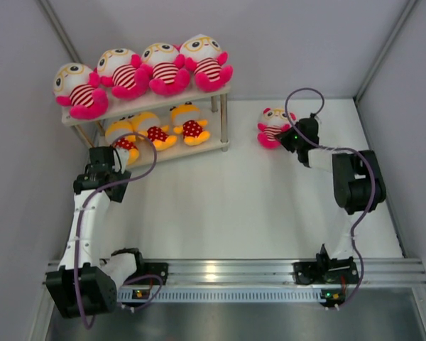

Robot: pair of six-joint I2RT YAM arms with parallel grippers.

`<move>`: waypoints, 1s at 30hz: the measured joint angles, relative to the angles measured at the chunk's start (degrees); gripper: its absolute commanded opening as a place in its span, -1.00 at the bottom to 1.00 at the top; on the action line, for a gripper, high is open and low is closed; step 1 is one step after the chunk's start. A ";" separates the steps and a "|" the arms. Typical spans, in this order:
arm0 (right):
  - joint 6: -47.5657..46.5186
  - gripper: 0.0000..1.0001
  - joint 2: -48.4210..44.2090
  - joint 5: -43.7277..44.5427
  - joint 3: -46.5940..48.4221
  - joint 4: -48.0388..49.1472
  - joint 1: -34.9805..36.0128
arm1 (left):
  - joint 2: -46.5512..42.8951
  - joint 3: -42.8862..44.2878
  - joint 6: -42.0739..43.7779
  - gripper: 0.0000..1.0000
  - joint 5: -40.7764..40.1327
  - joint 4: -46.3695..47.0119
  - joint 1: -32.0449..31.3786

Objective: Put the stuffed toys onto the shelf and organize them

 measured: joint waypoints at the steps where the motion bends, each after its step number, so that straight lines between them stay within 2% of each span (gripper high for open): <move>1: -1.36 -1.00 -1.53 -0.13 0.04 -1.60 -0.02 | 0.00 -0.02 0.04 0.50 0.00 0.00 0.00; 3: -4.98 -1.00 -5.01 -1.16 1.44 -6.08 -0.39 | -0.02 -0.22 0.09 0.50 -0.11 0.02 0.00; 5: -9.38 -1.00 -7.74 -3.58 6.95 -12.31 -0.79 | -0.04 -0.57 0.09 0.50 -0.13 -0.04 0.00; 11: -21.09 -1.00 -11.08 -10.38 33.92 -28.00 -0.81 | -1.09 -0.61 0.07 0.50 0.07 -0.02 0.00; 16: -24.96 -1.00 -13.53 -12.00 54.18 -36.50 1.22 | -2.99 -0.61 0.07 0.50 0.15 -0.04 0.00; 22: -26.40 -1.00 -9.18 -12.04 76.74 -40.17 12.48 | -4.81 -0.74 0.17 0.50 0.33 -0.04 0.00; 25: -23.91 -1.00 -6.19 -12.02 80.19 -38.21 17.92 | -5.31 -0.92 0.31 0.50 0.33 -0.15 -0.04; 30: -18.27 -1.00 3.37 -9.81 83.67 -35.54 22.10 | -5.97 -1.92 0.59 0.50 0.33 -0.33 -0.04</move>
